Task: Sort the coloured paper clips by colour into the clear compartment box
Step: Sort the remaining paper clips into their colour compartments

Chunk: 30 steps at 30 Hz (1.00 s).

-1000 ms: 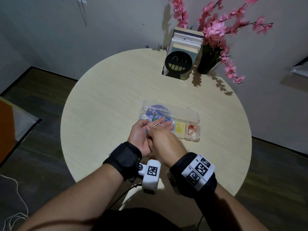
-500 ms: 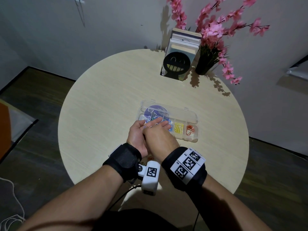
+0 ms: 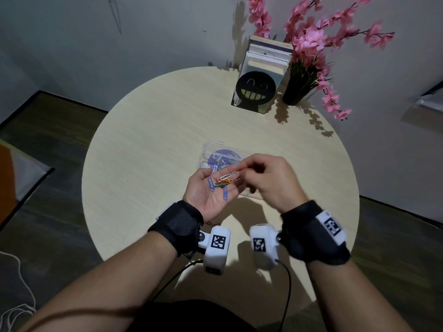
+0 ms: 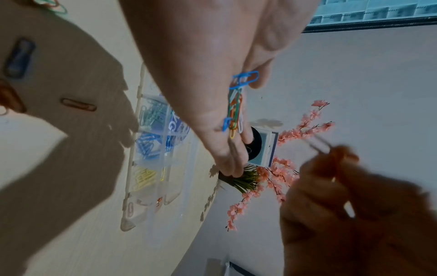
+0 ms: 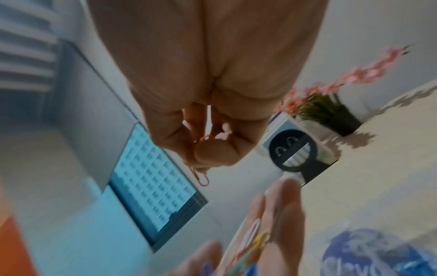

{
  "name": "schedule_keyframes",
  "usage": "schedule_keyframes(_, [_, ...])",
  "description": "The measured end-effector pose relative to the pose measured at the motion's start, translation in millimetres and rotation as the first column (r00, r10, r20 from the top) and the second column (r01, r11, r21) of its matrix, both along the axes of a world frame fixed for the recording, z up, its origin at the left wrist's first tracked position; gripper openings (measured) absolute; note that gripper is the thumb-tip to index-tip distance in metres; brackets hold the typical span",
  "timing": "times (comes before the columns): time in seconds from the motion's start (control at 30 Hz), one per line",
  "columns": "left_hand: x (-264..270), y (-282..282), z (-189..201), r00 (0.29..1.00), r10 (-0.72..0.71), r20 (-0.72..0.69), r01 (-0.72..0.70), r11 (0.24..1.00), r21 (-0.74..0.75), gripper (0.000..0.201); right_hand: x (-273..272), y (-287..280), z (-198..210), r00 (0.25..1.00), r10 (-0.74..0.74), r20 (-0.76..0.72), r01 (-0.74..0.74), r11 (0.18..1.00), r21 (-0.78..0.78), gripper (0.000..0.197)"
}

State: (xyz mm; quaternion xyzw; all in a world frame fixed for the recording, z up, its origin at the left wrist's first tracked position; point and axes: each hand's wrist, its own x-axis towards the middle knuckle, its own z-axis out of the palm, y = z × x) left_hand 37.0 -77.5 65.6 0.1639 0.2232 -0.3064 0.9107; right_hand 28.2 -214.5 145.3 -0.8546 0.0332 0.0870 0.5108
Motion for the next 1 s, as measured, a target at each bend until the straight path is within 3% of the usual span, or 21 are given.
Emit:
schedule_keyframes(0.07, [2.4, -0.1, -2.8, 1.000, -0.012, -0.012, 0.012, 1.000, 0.018, 0.051, 10.7, -22.1, -5.4, 0.996, -0.092, -0.014, 0.092, 0.996, 0.009, 0.021])
schedule_keyframes(0.2, [5.9, 1.0, -7.3, 0.999, -0.036, -0.020, 0.036, 0.999, 0.012, 0.050, 25.7, -59.7, -43.2, 0.966, -0.235, -0.106, 0.222, 0.968, -0.118, 0.017])
schedule_keyframes(0.43, [9.8, 3.5, -11.0, 0.999, -0.050, -0.001, 0.050, 0.998, 0.029, 0.049, 44.5, -95.9, -100.7, 0.911, -0.336, -0.240, 0.204, 0.873, -0.444, 0.019])
schedule_keyframes(0.53, [11.5, 4.5, -13.3, 0.999, -0.051, 0.003, 0.051, 0.998, 0.024, 0.049, 50.3, -102.0, -111.1, 0.884, -0.370, -0.286, 0.213, 0.863, -0.458, 0.011])
schedule_keyframes(0.73, [12.3, 7.0, -15.7, 0.999, -0.044, 0.003, 0.044, 0.999, 0.019, 0.049, 46.9, -110.3, -108.2, 0.857, -0.444, -0.260, 0.309, 0.848, -0.431, 0.026])
schedule_keyframes(0.87, [12.6, 5.6, -17.1, 0.999, -0.046, -0.001, 0.046, 0.999, 0.030, 0.049, 34.2, -83.7, -70.2, 0.936, -0.328, -0.125, 0.273, 0.904, -0.330, 0.018])
schedule_keyframes(1.0, [11.5, 2.0, -13.8, 0.999, -0.038, -0.001, 0.038, 0.998, 0.045, 0.050, 10.0, -23.8, -28.1, 0.999, 0.002, -0.055, -0.016, 0.966, -0.259, 0.011])
